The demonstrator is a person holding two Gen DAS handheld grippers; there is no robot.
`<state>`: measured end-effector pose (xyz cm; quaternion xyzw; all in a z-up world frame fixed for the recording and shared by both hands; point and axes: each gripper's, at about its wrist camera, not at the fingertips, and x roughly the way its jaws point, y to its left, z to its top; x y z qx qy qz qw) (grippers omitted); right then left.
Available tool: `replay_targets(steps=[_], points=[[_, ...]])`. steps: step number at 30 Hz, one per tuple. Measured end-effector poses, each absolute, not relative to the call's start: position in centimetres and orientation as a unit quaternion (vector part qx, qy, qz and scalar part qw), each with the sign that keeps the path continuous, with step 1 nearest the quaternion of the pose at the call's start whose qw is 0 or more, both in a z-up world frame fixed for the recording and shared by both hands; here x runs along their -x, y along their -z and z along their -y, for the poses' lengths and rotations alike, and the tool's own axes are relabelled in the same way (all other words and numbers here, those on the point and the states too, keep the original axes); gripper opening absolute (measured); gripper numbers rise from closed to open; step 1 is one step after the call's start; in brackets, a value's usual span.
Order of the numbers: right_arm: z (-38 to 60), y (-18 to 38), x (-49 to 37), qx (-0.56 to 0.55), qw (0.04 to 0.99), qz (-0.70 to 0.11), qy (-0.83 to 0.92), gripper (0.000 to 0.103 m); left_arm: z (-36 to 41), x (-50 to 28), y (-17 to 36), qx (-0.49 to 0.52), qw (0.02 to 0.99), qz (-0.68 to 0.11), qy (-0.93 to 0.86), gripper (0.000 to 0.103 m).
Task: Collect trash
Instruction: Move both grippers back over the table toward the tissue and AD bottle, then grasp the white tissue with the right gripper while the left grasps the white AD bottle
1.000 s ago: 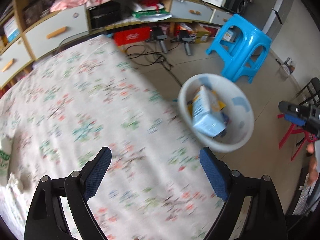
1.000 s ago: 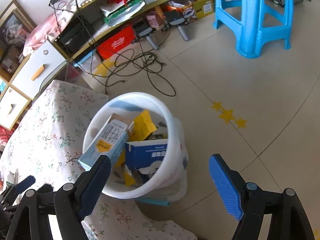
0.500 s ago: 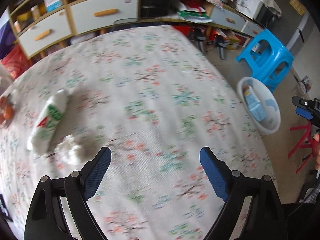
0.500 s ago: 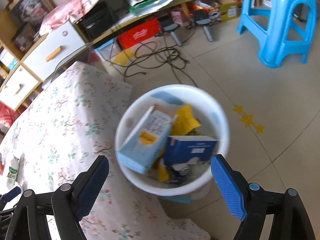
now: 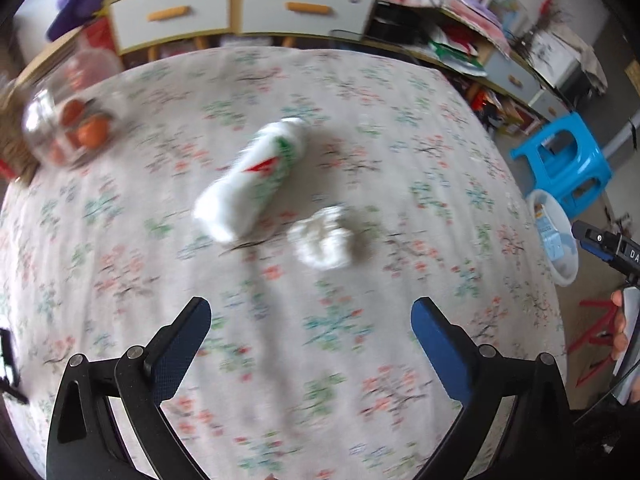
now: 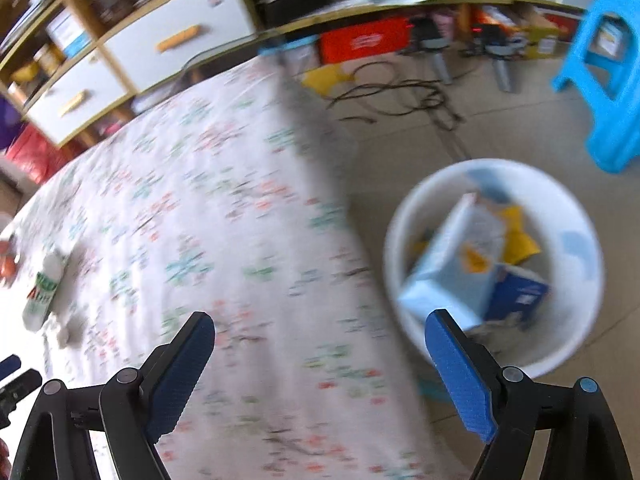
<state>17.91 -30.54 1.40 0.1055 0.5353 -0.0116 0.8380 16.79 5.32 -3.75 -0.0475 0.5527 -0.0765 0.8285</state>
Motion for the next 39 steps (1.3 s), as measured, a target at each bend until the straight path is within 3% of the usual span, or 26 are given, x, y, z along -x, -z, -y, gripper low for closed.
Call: replay_targets(steps=[24, 39], points=[[9.2, 4.5, -19.7, 0.008, 0.806, -0.579, -0.121, 0.090, -17.0, -12.6, 5.1, 0.053, 0.824, -0.564, -0.007, 0.101], [2.5, 7.2, -20.4, 0.038, 0.810, -0.568, -0.138, 0.088, -20.4, -11.9, 5.4, 0.085, 0.819, -0.568, -0.020, 0.101]])
